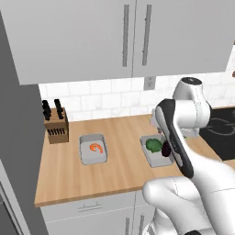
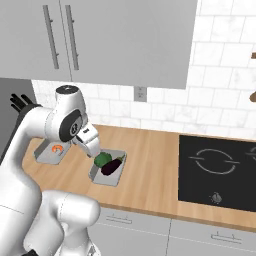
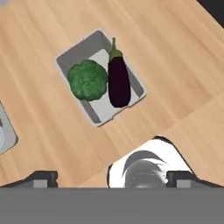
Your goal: Take the meat container that has the shrimp and place it on the second highest rack of the freezer. Then take the vegetable container that has the broccoli and eggplant and place it on the highest rack of the freezer.
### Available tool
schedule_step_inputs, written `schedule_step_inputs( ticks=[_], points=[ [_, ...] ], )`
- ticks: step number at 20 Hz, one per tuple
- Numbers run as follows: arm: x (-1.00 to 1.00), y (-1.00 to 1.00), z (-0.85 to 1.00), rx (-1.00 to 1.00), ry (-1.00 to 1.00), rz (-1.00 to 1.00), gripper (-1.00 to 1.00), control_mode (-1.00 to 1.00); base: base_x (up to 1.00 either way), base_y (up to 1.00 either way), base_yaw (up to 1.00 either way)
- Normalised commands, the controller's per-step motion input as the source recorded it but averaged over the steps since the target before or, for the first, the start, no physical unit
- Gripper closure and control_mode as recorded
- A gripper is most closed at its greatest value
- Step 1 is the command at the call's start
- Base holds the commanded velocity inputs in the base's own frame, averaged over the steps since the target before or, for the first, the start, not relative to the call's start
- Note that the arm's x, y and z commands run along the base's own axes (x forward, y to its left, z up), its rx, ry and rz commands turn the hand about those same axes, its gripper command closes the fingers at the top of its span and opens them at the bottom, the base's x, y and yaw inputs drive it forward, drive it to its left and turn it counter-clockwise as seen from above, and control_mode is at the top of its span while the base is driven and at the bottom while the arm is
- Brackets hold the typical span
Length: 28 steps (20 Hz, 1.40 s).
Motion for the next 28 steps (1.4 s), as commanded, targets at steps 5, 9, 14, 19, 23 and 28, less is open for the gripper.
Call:
schedule_step_inputs(
  ticks=[5, 9, 14, 19, 23, 28],
  points=[
    [0.00, -0.16, -0.30, 0.07, 0.04, -0.17, -1.00, -1.00, 0.00, 0.00, 0.00],
    [0.00, 0.00, -0.34, 0.00, 0.00, -0.01, -1.00, -1.00, 0.00, 0.00, 0.00],
    [0.01, -0.09, -0.39, 0.00, 0.00, 0.00, -1.00, -1.00, 0.00, 0.00, 0.00],
    [0.04, -0.10, -0.47, 0.00, 0.02, 0.00, -1.00, -1.00, 0.00, 0.00, 0.00],
    [0.11, -0.01, -0.46, 0.00, 0.03, 0.00, -1.00, -1.00, 0.00, 0.00, 0.00],
    [0.12, -0.03, -0.33, 0.00, 0.00, 0.00, -1.00, -1.00, 0.00, 0.00, 0.00]
  ],
)
